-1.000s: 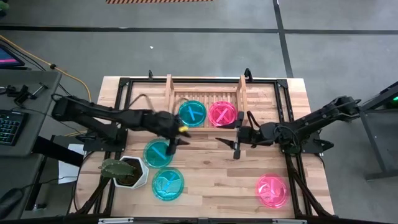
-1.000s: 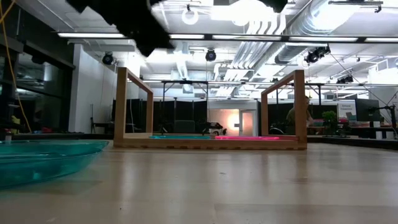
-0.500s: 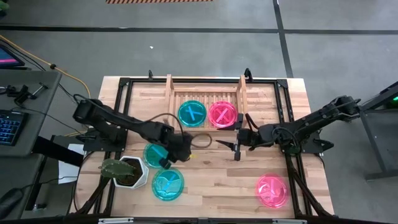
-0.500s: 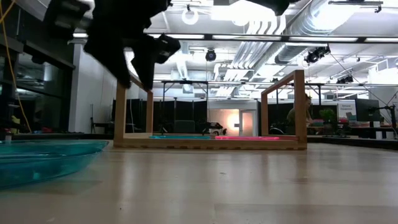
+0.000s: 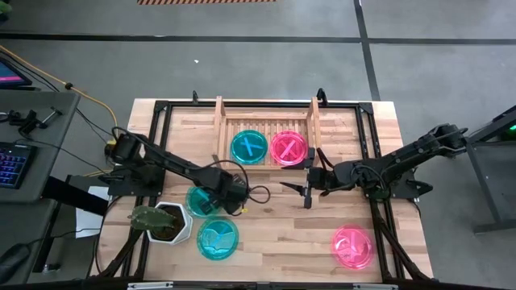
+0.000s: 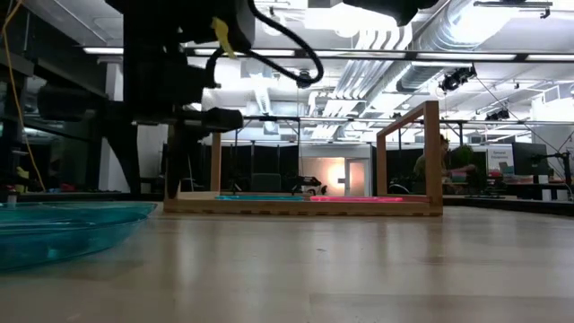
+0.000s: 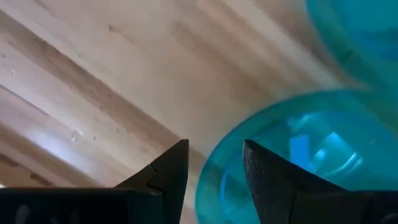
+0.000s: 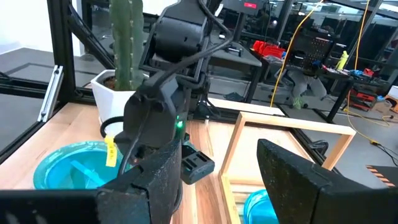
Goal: Place and stack plates onto a shelf
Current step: Stack the blue plate on top of the blue plates on the shelf
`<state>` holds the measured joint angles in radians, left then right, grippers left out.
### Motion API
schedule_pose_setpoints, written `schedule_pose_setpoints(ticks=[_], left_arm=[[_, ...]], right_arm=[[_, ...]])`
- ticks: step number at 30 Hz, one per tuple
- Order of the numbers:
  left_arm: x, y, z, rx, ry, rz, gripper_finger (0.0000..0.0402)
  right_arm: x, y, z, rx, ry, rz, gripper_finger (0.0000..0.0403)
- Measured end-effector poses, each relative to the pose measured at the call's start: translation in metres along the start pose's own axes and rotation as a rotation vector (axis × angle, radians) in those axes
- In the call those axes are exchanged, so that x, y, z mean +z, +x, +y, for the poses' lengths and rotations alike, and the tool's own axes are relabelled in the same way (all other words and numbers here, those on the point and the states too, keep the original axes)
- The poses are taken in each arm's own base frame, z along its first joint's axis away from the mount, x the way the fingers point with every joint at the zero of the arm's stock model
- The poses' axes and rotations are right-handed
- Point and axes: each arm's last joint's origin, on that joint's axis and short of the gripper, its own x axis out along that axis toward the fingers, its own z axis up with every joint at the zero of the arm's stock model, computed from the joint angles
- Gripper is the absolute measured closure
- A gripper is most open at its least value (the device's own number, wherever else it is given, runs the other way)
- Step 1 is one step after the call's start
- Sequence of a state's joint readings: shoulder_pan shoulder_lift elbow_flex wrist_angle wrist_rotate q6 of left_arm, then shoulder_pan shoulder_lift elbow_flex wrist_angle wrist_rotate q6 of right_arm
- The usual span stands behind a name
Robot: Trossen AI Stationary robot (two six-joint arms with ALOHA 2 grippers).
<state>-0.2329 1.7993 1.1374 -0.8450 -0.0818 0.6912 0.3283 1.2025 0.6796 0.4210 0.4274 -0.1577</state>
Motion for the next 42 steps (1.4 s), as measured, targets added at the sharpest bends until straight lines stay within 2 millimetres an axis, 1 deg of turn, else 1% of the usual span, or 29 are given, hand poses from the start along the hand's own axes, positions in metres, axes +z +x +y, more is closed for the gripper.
schedule_pose_setpoints(ticks=[8,11,15,20,23,26,29,31,35,37,42], left_arm=[[-0.001,0.009,-0.001,-0.027,0.103,0.054,0.0261],[-0.001,0.016,-0.002,-0.048,0.144,0.074,0.0261],[0.000,0.023,-0.002,-0.067,0.170,0.089,0.0261],[0.000,0.024,-0.002,-0.067,0.170,0.094,0.0268],[0.000,0.024,-0.002,-0.065,0.172,0.094,0.0289],[0.000,0.024,-0.001,-0.057,0.173,0.098,0.0329],[0.000,0.024,-0.001,-0.036,0.171,0.118,0.0379],[0.000,0.023,0.000,-0.020,0.172,0.133,0.0395],[-0.003,0.019,0.001,0.031,0.186,0.166,0.0395],[-0.004,0.013,0.003,0.071,0.192,0.179,0.0399],[0.002,-0.016,0.014,0.207,0.170,0.154,0.0401]], right_arm=[[-0.001,0.000,0.000,0.001,-0.002,0.009,0.0198],[-0.002,0.000,0.000,0.002,0.012,0.017,0.0198],[-0.002,0.000,0.000,0.002,0.012,0.022,0.0198],[-0.003,0.000,0.000,0.003,0.010,0.026,0.0198],[-0.003,0.000,0.000,0.003,0.010,0.026,0.0198],[-0.003,0.000,0.000,0.003,0.010,0.026,0.0198],[-0.003,0.000,0.000,0.003,0.009,0.026,0.0198],[-0.003,0.000,0.000,0.003,0.009,0.026,0.0198],[-0.003,0.000,0.000,0.003,0.007,0.026,0.0198],[-0.003,0.000,0.000,0.002,0.007,0.026,0.0198],[-0.003,0.000,0.000,0.002,0.006,0.026,0.0198]])
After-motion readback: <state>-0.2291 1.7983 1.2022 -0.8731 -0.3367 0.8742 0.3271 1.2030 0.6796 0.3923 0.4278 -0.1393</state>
